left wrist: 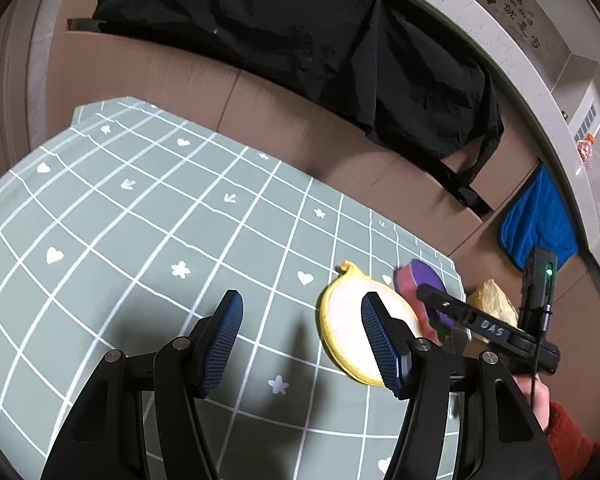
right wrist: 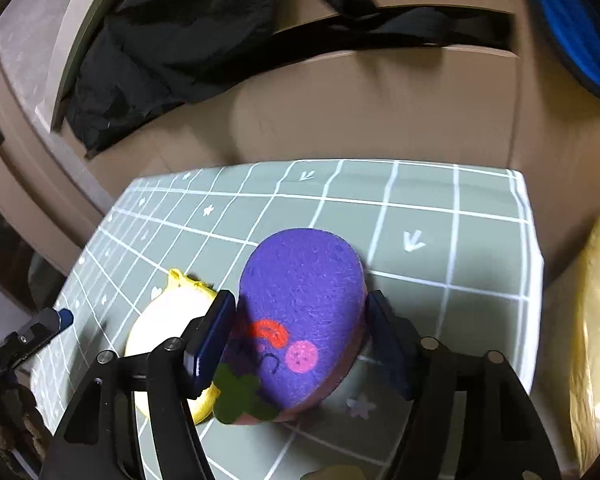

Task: Collect trash
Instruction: 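Grasp the white mesh sponge with the left gripper while the right gripper grasps the purple sponge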

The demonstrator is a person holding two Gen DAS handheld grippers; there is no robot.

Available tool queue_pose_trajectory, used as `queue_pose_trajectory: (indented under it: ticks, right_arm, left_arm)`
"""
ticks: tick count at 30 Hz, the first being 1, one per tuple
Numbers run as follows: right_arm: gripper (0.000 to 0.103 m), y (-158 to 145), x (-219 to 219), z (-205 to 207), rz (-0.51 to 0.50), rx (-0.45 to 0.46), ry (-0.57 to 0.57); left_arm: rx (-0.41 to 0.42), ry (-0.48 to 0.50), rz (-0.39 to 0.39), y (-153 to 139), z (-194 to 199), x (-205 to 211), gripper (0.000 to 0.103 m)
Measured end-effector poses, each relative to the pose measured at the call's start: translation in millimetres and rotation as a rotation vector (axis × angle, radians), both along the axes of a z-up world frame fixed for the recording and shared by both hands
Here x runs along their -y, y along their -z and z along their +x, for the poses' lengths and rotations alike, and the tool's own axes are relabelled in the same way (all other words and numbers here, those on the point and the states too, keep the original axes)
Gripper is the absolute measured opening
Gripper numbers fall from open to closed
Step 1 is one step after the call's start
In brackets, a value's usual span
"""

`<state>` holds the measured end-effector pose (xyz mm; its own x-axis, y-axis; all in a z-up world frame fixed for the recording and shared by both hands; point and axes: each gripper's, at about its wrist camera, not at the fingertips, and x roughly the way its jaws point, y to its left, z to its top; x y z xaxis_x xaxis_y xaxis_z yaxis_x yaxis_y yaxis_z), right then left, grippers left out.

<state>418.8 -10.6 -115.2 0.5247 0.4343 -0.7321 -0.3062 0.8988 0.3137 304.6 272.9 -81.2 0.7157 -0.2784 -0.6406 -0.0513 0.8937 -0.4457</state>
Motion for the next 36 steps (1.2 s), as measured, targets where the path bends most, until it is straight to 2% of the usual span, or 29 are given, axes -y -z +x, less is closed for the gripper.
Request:
queue_pose_trajectory:
  ticks: [4,8,11,16,18,24,28,29,31,36]
  right_arm:
    - [0.065,-4,-16,-5,-0.116,0.035,-0.097]
    - [0.064,-13,-3,-18,-0.066,0.043,-0.133]
    - [0.063,-16,5,-38,-0.072,0.055,-0.174]
    - [0.063,-4,7,-58,0.005,-0.013,-0.219]
    - [0.063,-2,5,-59,0.004,0.005,-0.208]
    - [0.063,0,5,-59,0.043,0.006,-0.201]
    - [0.063,2,13,-62,0.076,0.004,-0.196]
    - [0.063,2,13,-63,0.079,0.005,-0.195]
    - [0.063,2,14,-64,0.08,0.006,-0.195]
    - [0.063,-1,18,-73,0.088,0.02,-0.192]
  left_arm:
    - [-0.021,0.032,-0.007,4,8,10,0.062]
    - [-0.052,0.079,-0.048,11,18,25,0.062]
    - [-0.084,0.092,-0.056,19,30,39,0.062]
    - [-0.131,0.048,-0.078,29,50,52,0.062]
    - [-0.139,0.016,-0.081,31,54,52,0.062]
    - [-0.174,0.009,-0.166,28,53,46,0.062]
    - [-0.18,0.096,-0.284,19,49,54,0.062]
    - [-0.181,0.116,-0.291,17,48,59,0.062]
    - [-0.173,0.108,-0.262,12,46,64,0.062]
    - [-0.115,-0.03,-0.174,6,35,39,0.061]
